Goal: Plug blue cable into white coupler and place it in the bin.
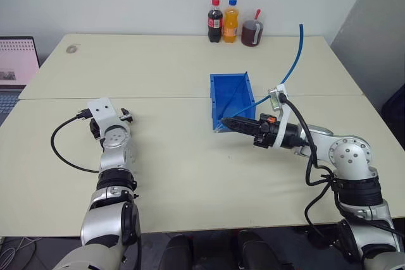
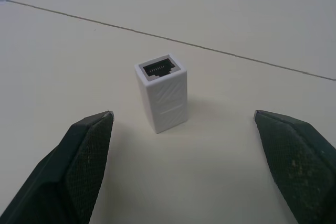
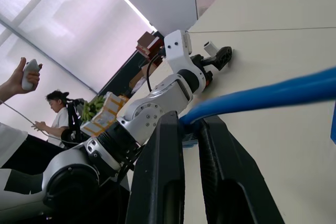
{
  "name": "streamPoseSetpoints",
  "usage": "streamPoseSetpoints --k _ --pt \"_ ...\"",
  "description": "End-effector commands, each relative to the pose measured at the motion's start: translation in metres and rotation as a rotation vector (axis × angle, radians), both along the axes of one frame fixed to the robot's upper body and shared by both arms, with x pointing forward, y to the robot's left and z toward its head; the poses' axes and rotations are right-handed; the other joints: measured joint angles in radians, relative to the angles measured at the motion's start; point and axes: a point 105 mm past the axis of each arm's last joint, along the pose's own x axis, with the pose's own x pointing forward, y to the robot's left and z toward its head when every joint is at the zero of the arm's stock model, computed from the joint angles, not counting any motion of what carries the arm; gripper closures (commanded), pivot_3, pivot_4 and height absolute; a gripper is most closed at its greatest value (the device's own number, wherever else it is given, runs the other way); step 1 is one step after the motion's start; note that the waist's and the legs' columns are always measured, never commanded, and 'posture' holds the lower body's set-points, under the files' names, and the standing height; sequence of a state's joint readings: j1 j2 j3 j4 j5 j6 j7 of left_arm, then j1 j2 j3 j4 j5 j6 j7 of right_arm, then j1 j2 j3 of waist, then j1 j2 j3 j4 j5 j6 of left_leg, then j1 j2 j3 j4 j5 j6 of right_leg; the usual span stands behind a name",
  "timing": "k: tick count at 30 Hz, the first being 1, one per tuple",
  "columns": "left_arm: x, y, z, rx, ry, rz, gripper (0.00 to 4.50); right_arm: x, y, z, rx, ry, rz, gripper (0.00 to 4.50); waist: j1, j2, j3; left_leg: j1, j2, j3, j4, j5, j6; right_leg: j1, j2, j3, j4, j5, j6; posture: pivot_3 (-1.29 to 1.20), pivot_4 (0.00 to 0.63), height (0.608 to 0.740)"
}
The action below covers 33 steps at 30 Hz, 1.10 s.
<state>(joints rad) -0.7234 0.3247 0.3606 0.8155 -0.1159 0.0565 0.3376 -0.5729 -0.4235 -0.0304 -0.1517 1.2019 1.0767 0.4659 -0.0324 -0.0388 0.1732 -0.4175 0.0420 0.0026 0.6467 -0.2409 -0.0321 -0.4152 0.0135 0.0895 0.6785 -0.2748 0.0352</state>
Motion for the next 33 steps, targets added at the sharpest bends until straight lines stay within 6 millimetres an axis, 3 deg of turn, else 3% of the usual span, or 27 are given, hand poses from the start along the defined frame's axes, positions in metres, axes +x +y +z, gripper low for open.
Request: streamPoseSetpoints --k 1,2,18,27,30,33 --pt "-0.001 0.01 0.013 0.014 -0.049 0.063 0.01 -0.002 -0.007 0.012 0.009 -0.054 -0.022 4.38 0.0 0.0 0.0 0.0 0.0 0.0 0.0 0.0 0.0 0.0 0.0 0.0 0.0 0.0 0.0 0.0 0.15 0.74" --pt "-0.001 0.011 0.013 0.013 -0.052 0.064 0.36 -0.002 -0.008 0.011 0.008 -0.052 -0.028 4.38 0.001 0.0 0.0 0.0 0.0 0.0 0.0 0.0 0.0 0.0 0.0 0.0 0.0 0.0 0.0 0.0 0.15 0.74" --pt "0.007 0.011 0.021 0.009 -0.086 0.019 3.62 -0.001 -0.019 0.0 -0.02 -0.037 -0.093 4.38 0.001 0.0 0.0 0.0 -0.001 0.0 0.0 0.0 0.0 0.0 0.0 -0.001 0.001 0.0 0.0 0.0 0.15 0.74" --pt "0.002 0.016 0.021 0.031 -0.08 -0.01 3.72 0.002 -0.02 0.0 -0.012 -0.04 -0.11 4.38 0.0 0.0 0.0 0.0 -0.001 0.0 0.0 0.0 0.0 0.0 0.0 -0.001 0.001 0.0 0.0 0.0 0.15 0.74" --pt "0.004 0.004 0.034 0.111 -0.093 -0.196 3.72 0.002 -0.02 0.001 -0.01 -0.043 -0.119 4.38 -0.002 0.0 0.0 0.0 0.0 0.0 0.0 0.0 0.0 0.0 0.0 -0.001 0.001 0.0 0.0 0.0 0.15 0.74" --pt "-0.002 -0.036 0.044 0.214 -0.086 -0.587 3.72 0.002 -0.022 0.002 -0.014 -0.05 -0.121 4.38 -0.002 0.0 0.0 0.0 0.0 0.0 0.0 0.0 -0.001 -0.001 0.0 -0.001 0.001 0.0 0.0 0.0 0.15 0.74"
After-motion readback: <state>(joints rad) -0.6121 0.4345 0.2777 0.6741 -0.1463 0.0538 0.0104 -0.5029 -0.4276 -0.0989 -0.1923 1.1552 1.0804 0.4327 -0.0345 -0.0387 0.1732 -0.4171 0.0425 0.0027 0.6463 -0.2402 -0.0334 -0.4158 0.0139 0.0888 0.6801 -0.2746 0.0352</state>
